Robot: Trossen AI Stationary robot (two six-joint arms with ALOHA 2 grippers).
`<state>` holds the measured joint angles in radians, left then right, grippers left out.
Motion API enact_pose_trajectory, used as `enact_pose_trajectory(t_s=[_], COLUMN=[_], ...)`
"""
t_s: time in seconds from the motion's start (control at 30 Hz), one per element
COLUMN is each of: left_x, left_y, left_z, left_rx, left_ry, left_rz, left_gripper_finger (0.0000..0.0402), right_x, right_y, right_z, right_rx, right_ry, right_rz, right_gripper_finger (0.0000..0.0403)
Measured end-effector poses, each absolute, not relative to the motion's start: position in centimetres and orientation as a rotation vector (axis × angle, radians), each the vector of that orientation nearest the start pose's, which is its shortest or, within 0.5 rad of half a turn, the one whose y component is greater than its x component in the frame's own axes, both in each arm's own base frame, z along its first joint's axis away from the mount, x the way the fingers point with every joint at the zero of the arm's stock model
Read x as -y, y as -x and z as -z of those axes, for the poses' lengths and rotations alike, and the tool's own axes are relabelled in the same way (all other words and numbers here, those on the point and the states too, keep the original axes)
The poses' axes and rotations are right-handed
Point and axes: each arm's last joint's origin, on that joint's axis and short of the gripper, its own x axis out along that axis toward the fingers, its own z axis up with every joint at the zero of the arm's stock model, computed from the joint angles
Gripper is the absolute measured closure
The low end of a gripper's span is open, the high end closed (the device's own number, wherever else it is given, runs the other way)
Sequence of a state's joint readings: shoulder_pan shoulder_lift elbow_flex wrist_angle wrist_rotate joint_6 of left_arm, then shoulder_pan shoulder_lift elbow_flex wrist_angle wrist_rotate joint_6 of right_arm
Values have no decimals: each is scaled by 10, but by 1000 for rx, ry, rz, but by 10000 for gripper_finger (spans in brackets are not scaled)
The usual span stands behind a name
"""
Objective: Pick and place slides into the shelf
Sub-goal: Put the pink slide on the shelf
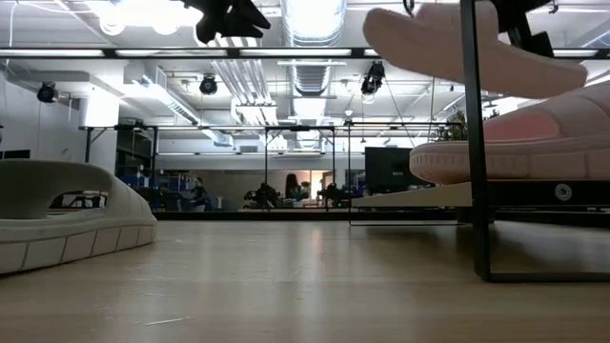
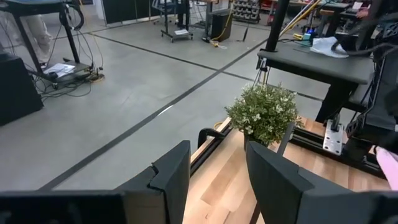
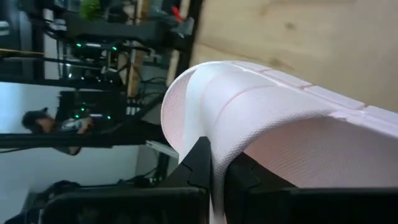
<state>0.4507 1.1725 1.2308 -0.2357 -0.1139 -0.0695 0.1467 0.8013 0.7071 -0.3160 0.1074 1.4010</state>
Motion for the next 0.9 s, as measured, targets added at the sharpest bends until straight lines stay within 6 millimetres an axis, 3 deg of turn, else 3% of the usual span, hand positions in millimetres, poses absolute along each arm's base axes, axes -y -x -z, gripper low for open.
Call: enact_pose_trajectory(t_s=[0.27, 0.63, 0.9], left_x=[-116, -116, -116], left_y=[-232, -232, -233], left_z=[-399, -399, -399], left_rx=[-177, -177, -179], left_ry=[102, 102, 102], left_rz=[-569, -569, -569], left_gripper_finger=[260, 260, 260], right_x=[-32, -33, -34], right_y=[-170, -165, -165], right_z=[-255, -224, -212], right_rx=[-485, -521, -533], right_ry=[-1410, -1455, -1478], right_rz=[320, 426, 473], right_gripper_finger=[394, 394, 394])
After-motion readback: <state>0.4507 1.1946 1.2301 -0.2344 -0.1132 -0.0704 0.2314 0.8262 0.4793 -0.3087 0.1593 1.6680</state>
